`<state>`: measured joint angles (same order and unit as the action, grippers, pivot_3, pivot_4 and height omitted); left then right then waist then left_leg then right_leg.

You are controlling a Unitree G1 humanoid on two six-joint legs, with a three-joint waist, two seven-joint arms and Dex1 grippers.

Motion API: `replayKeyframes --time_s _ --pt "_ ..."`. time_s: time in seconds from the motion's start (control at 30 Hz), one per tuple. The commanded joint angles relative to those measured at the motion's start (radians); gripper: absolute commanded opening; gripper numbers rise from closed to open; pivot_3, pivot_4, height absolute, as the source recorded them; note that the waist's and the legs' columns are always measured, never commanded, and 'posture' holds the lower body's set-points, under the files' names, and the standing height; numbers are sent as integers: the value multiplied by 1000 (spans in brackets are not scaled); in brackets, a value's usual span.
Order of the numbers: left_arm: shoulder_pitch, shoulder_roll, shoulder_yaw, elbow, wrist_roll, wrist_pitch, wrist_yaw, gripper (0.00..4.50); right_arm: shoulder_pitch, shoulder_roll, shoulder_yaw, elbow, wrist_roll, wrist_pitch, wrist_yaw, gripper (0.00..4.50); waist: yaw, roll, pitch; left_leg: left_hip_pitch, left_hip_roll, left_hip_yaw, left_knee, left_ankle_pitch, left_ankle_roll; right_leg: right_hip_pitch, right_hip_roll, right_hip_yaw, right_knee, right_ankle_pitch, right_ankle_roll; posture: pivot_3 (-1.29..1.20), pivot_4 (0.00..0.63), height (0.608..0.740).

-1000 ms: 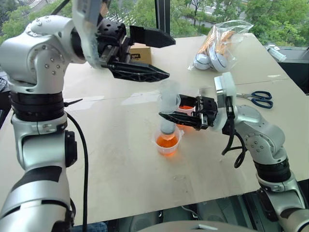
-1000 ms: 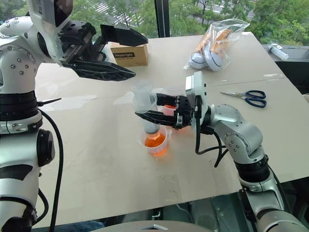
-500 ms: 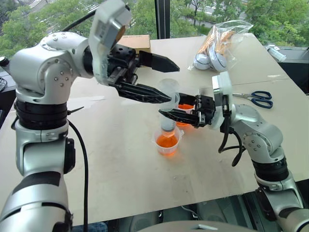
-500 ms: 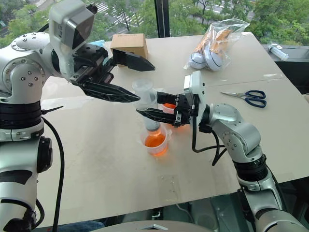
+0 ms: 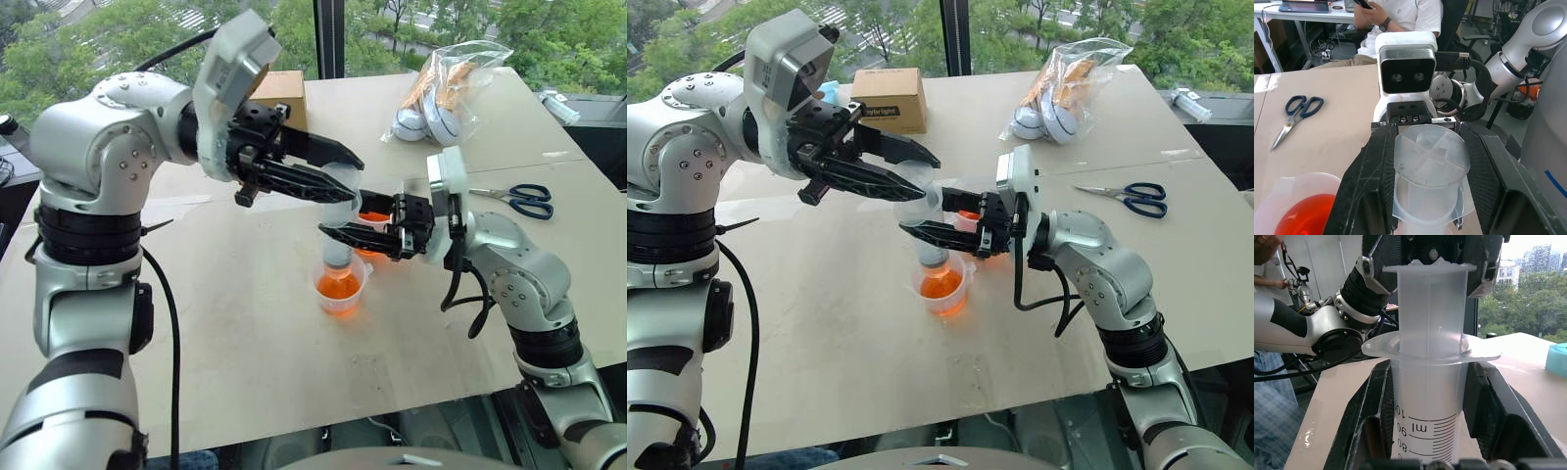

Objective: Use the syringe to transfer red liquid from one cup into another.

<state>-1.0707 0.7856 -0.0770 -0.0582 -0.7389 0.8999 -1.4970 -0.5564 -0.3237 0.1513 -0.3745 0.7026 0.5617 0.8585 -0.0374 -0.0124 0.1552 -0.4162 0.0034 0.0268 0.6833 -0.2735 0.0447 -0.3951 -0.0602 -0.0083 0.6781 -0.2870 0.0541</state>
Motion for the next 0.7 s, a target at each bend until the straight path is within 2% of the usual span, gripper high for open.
replayKeyframes --time_s 0.03,0.7 --pt "24 19 -21 -44 19 -23 -7 1438 -14 3 -29 -22 6 -23 -8 1494 0 0 0 0 0 0 0 0 0 0 0 0 0 0 0 0 150 740" --pt "111 2 -77 -89 51 -41 26 1438 -97 8 -117 -31 90 22 -63 1494 1 0 0 0 0 0 0 0 0 0 0 0 0 0 0 0 150 740"
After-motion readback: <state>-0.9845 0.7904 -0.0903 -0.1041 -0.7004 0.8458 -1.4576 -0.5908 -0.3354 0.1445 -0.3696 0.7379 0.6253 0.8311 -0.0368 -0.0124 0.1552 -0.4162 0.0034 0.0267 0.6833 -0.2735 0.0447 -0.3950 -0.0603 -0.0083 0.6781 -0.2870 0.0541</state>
